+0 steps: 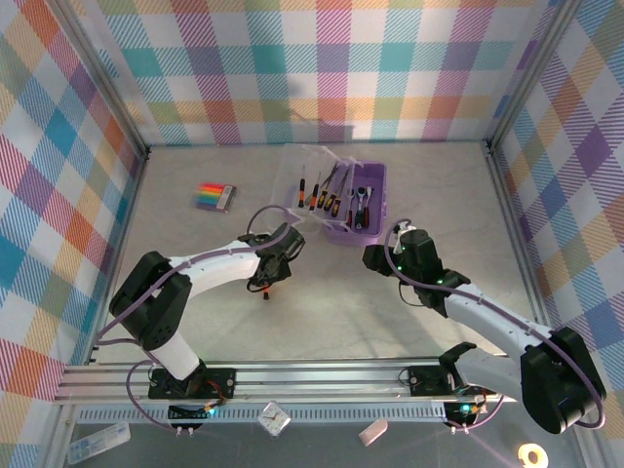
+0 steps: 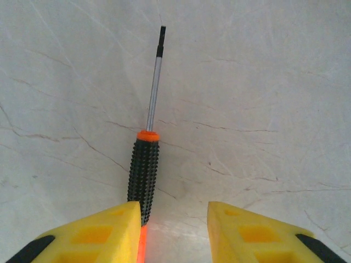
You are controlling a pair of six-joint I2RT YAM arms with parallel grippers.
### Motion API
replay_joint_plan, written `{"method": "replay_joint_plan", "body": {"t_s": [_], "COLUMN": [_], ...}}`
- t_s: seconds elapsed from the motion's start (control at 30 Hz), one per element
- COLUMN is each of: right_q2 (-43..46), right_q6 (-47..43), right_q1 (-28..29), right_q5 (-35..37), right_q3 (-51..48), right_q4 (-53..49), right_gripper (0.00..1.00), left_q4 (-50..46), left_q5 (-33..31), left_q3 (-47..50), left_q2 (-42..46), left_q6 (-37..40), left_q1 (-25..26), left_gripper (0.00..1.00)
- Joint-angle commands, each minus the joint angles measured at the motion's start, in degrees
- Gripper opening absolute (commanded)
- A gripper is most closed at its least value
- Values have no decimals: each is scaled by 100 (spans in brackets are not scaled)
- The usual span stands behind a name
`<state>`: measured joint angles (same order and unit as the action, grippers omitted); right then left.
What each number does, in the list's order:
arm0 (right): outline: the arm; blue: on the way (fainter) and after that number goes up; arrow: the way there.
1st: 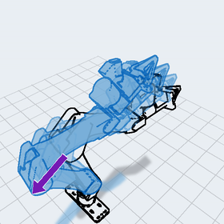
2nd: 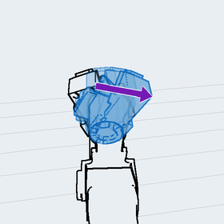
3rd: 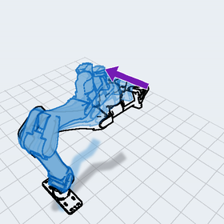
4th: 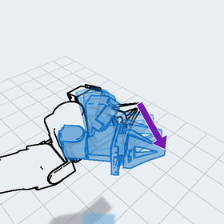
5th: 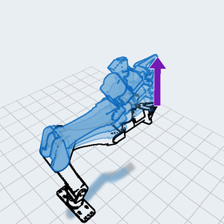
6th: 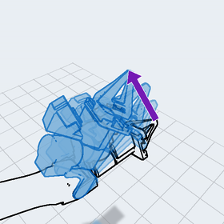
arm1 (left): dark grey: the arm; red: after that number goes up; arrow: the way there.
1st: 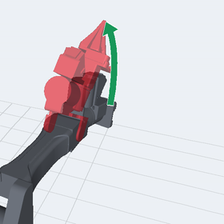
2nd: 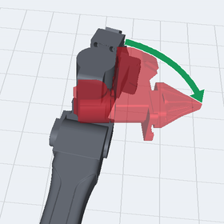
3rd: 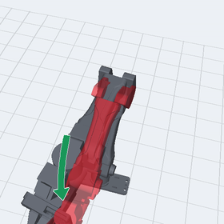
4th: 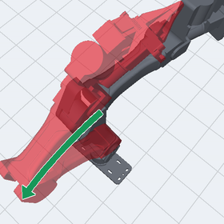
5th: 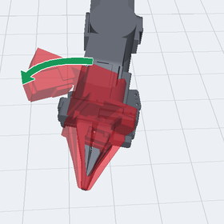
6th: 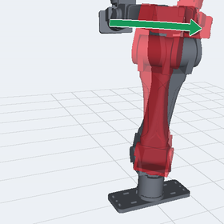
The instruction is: Pack the tool kit
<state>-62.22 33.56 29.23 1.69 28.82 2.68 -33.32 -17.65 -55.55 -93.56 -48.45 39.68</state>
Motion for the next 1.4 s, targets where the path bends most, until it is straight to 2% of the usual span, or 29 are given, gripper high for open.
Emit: {"method": "replay_joint_plan", "body": {"t_s": [0.0, 0.13, 0.33, 0.53, 0.7, 0.9, 1.0, 1.07, 1.13, 1.37], "right_q2": [-32, 24, -25, -119, -148, -157, -151, -120, -85, -95], "right_q6": [-103, -128, -126, -104, -101, -95, -91, -82, -82, -46], "right_q1": [23, 24, 26, 30, 30, 29, 25, 30, 28, 30], "right_q5": [90, 158, 168, 141, 129, 130, 130, 131, 130, -10], "right_q3": [-34, -52, -52, -34, -25, -25, -17, -21, -25, -52], "right_q4": [-2, -22, -23, 14, 27, 36, 16, -4, -12, 71], "right_gripper": [57, 57, 57, 57, 57, 57, 57, 57, 57, 57], "left_q4": [-145, -32, -43, 491, 558, 764, 768, 708, 611, 151], "left_q5": [-27, 169, 98, 785, 777, 949, 993, 992, 1005, 855], "left_q3": [154, 185, 288, 497, 547, 620, 602, 562, 533, 379], "left_q2": [303, 343, 383, 137, -173, -425, -493, -472, -356, 278], "left_q6": [458, 811, 1089, 1606, 1681, 1707, 1699, 1715, 1720, 1794], "left_q1": [-96, -260, -561, -857, -859, -857, -861, -857, -857, -857], "left_gripper": [39, 41, 44, 43, 37, 36, 29, 21, 18, 17]}}
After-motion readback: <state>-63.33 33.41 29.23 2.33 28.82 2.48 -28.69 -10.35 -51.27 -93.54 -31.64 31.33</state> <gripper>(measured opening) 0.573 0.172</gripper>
